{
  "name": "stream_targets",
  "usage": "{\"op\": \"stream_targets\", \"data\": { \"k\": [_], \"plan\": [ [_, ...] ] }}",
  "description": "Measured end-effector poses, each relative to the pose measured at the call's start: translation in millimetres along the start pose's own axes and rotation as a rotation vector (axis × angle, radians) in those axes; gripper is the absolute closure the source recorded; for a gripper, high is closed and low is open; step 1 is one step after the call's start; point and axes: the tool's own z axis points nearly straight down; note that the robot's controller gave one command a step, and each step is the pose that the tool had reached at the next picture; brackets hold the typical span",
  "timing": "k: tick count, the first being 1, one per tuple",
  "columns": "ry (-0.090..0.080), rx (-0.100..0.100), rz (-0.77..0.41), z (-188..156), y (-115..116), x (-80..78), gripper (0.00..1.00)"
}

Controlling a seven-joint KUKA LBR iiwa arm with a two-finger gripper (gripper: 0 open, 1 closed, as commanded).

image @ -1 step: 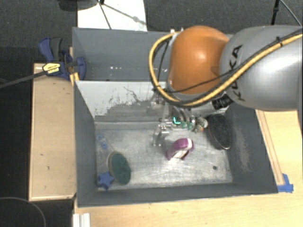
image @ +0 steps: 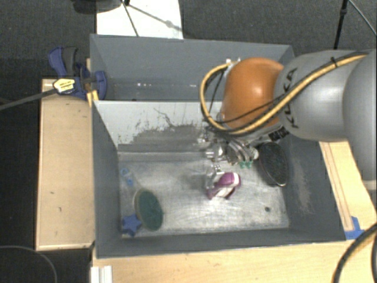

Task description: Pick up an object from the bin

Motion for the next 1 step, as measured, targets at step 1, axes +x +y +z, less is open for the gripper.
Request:
{"op": "stream_targets", "data": {
  "k": [1],
  "plan": [
    [-0.005, -0.001, -0.343, 44.3, -32.5, 32.3, 0.0]
  ]
}}
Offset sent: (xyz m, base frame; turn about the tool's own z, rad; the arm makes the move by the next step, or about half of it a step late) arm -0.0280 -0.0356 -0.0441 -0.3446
